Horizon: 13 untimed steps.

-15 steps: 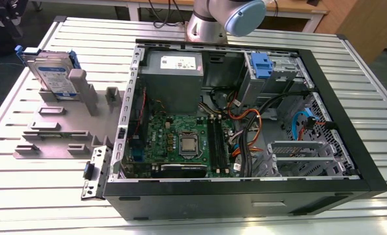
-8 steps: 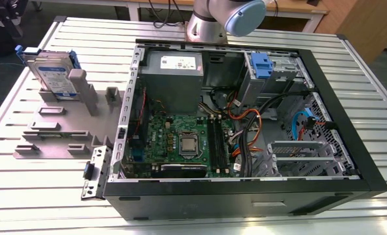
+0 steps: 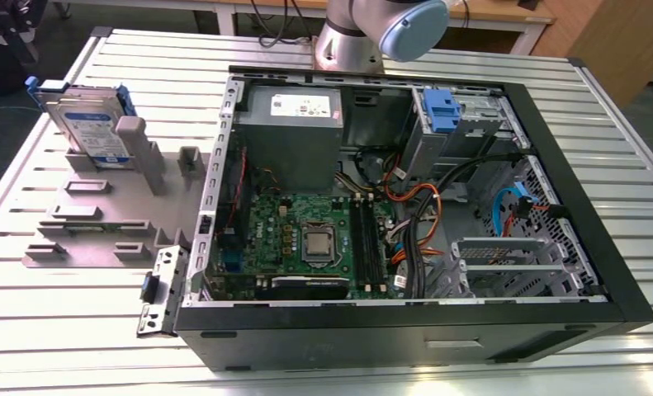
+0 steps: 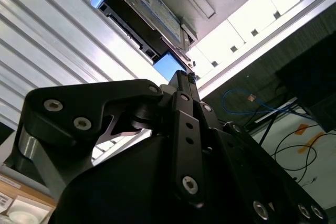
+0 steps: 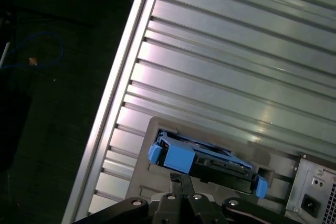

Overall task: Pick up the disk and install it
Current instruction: 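Pick up the disk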

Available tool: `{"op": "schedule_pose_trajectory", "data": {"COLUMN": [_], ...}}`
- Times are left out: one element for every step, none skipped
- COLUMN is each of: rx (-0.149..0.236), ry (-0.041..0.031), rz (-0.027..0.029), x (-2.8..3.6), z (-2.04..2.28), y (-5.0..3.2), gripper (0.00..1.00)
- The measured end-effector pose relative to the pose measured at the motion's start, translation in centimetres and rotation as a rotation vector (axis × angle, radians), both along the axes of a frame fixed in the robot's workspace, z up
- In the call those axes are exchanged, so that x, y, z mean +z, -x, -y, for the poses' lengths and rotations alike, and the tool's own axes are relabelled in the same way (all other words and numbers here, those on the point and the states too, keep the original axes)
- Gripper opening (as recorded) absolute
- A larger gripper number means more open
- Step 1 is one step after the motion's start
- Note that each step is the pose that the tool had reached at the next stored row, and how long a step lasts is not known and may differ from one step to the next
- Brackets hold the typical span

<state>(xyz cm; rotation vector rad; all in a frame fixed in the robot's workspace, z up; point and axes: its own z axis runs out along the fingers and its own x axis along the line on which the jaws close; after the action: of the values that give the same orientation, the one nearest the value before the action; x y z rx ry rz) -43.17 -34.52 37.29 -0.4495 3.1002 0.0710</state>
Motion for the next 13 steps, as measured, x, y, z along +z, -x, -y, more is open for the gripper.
{"op": "schedule_pose_trajectory", "data": {"rx": [0.002, 0.005, 0.009, 0.014, 0.02, 0.029, 0.042, 0.058, 0.072, 0.088, 0.104, 0.12, 0.136], "ry": [0.0, 0.0, 0.0, 0.0, 0.0, 0.0, 0.0, 0.0, 0.0, 0.0, 0.0, 0.0, 0.0001], "rz": [0.0, 0.0, 0.0, 0.0, 0.0, 0.0, 0.0, 0.0, 0.0, 0.0001, 0.0, 0.0001, 0.0], "x": [0.0, 0.0, 0.0, 0.0, 0.0, 0.0, 0.0, 0.0, 0.0, 0.0, 0.0, 0.0, 0.0], "z": [0.0, 0.0, 0.0, 0.0, 0.0, 0.0, 0.0, 0.0, 0.0, 0.0, 0.0, 0.0, 0.0], "y": [0.0, 0.0, 0.0, 0.0, 0.0, 0.0, 0.0, 0.0, 0.0, 0.0, 0.0, 0.0, 0.0], "gripper": [0.11, 0.11, 0.11, 0.11, 0.11, 0.11, 0.11, 0.11, 0.11, 0.11, 0.11, 0.11, 0.11]}}
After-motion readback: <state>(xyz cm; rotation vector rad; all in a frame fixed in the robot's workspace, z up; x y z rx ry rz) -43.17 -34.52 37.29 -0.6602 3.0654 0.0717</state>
